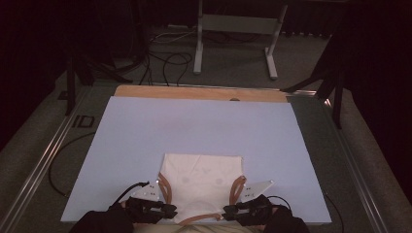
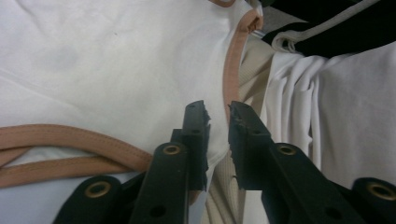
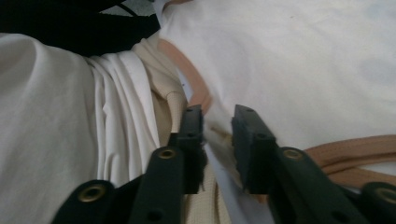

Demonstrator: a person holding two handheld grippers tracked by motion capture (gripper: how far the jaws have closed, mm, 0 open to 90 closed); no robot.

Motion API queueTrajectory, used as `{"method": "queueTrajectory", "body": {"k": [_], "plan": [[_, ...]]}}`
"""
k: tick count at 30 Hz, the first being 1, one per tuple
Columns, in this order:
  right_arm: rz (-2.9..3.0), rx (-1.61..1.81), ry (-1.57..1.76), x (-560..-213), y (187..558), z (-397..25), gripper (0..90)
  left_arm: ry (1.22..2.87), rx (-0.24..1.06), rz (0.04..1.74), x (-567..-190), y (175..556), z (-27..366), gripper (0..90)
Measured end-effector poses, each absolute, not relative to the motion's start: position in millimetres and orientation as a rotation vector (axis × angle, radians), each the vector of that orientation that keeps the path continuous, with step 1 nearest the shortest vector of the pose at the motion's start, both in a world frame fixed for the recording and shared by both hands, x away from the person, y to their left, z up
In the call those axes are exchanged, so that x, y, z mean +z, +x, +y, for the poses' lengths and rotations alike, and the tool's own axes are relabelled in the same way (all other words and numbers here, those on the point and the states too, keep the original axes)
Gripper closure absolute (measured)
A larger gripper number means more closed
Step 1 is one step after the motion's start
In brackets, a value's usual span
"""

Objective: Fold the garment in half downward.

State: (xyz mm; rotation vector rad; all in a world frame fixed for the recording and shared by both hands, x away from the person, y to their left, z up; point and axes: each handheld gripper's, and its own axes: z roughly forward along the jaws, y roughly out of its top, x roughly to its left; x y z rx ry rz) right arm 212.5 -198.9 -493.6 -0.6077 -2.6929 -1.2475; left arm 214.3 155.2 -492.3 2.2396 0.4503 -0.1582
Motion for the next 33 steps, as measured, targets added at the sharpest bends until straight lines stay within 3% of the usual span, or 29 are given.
{"method": "queueTrajectory", "body": {"k": [3,6,11,15,20,24,26,30,31,33], "plan": [[-2.682,-1.275,-0.624,-492,214,-199,55.0,2.227,-0.141,0.463,-490,216,157,72.3],[-2.668,-1.307,-0.624,-489,216,-200,45.7,2.219,-0.118,0.481,-491,218,157,64.5],[-2.652,-1.345,-0.667,-487,220,-202,39.7,2.2,-0.079,0.485,-490,222,157,60.5],[-2.634,-1.371,-0.654,-485,224,-201,27.4,2.186,-0.034,0.498,-488,224,155,51.5],[-2.638,-1.393,-0.652,-481,231,-198,22.1,2.161,-0.009,0.528,-485,230,153,39.2],[-2.649,-1.427,-0.651,-474,240,-197,15.4,2.122,0.011,0.548,-483,236,156,23.9],[-2.661,-1.443,-0.647,-473,243,-198,14.0,2.123,0.022,0.539,-483,237,156,17.1],[-2.668,-1.455,-0.661,-472,246,-199,14.0,2.097,0.038,0.536,-481,237,158,15.3],[-2.69,-1.468,-0.652,-473,249,-199,13.7,2.092,0.05,0.537,-481,238,158,8.4],[-2.702,-1.488,-0.662,-473,251,-200,13.5,2.101,0.066,0.532,-479,239,159,3.1]]}}
